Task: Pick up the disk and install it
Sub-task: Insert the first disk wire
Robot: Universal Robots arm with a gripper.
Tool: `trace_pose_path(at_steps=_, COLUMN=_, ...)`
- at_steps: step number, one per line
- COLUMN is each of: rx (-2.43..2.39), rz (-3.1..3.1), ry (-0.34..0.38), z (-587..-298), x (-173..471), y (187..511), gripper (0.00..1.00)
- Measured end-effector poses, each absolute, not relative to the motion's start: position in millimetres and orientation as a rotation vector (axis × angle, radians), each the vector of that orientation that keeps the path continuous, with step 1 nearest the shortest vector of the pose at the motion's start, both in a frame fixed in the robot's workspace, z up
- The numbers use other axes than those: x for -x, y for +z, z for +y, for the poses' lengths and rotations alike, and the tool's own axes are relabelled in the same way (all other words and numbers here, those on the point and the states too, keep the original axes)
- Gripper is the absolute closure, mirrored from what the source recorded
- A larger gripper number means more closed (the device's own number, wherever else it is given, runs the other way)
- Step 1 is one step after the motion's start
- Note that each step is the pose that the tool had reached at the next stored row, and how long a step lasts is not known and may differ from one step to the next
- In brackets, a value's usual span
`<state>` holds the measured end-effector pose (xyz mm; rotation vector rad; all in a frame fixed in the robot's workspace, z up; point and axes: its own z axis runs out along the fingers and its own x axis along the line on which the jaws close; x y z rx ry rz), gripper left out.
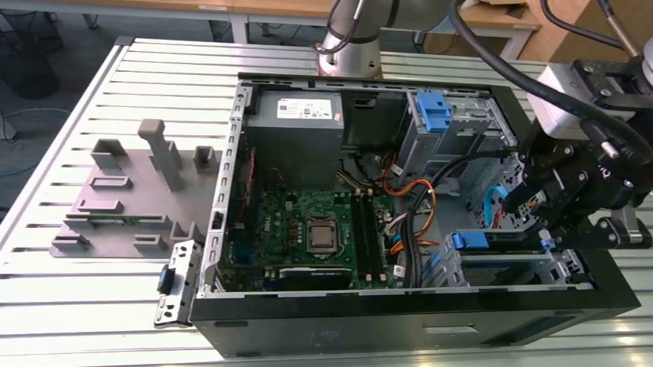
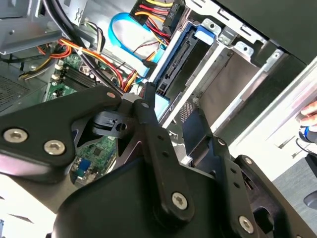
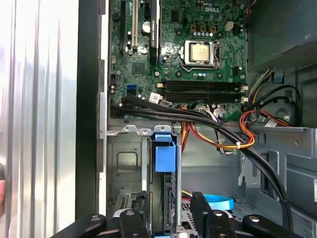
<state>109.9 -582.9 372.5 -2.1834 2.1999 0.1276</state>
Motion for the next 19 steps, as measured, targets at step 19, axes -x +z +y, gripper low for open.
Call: trace_pose_path(at_steps=19, rx=2.183, rz=2.2, ry=0.128, z=-562.4, x=-118.5, y=354.5, gripper=0.51)
